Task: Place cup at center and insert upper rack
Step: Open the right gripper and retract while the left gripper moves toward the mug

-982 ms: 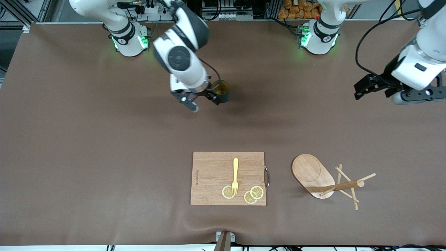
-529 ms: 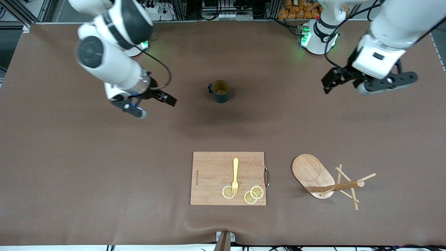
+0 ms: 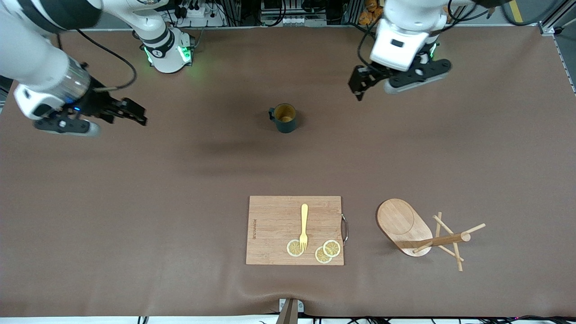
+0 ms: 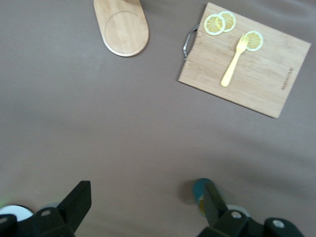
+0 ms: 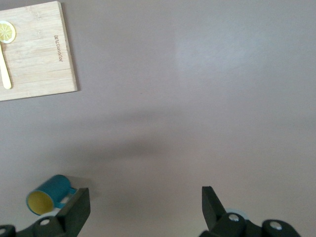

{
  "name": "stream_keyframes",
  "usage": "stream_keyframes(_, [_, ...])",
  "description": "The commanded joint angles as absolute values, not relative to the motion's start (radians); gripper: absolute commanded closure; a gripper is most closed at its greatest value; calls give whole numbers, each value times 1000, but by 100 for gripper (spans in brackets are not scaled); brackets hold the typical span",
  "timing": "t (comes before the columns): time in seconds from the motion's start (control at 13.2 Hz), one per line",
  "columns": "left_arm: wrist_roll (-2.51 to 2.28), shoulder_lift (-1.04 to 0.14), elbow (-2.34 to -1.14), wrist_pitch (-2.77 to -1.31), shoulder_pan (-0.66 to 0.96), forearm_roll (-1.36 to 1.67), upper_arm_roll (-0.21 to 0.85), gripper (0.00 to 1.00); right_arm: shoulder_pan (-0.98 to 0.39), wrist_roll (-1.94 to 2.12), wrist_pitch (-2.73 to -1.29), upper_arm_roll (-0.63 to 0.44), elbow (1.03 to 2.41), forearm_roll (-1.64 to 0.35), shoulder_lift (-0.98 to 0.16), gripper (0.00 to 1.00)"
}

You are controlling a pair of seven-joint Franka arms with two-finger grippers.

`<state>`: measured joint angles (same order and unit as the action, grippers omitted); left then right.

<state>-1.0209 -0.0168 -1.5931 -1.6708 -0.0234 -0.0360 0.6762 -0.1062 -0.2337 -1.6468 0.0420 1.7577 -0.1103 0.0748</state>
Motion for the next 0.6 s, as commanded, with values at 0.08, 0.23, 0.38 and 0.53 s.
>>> stream_keyframes(0.08, [-1288, -72, -1568, -1710, 92, -121, 723, 0, -14, -40, -1580, 9, 1715, -103, 92, 0])
stream_keyframes(0.23, [-1482, -115, -1557, -1742, 202, -153, 724, 0, -9, -28, -1556, -12, 1707, -103, 107, 0])
stream_keyframes(0.38, [-1631, -185, -1531, -1747, 303, -262, 724, 0, -8, -18, -1526, -17, 1686, -103, 120, 0])
stream_keyframes(0.53, [-1763, -270, -1471, -1747, 412, -349, 715, 0, 1, -14, -1517, -31, 1683, -101, 121, 0])
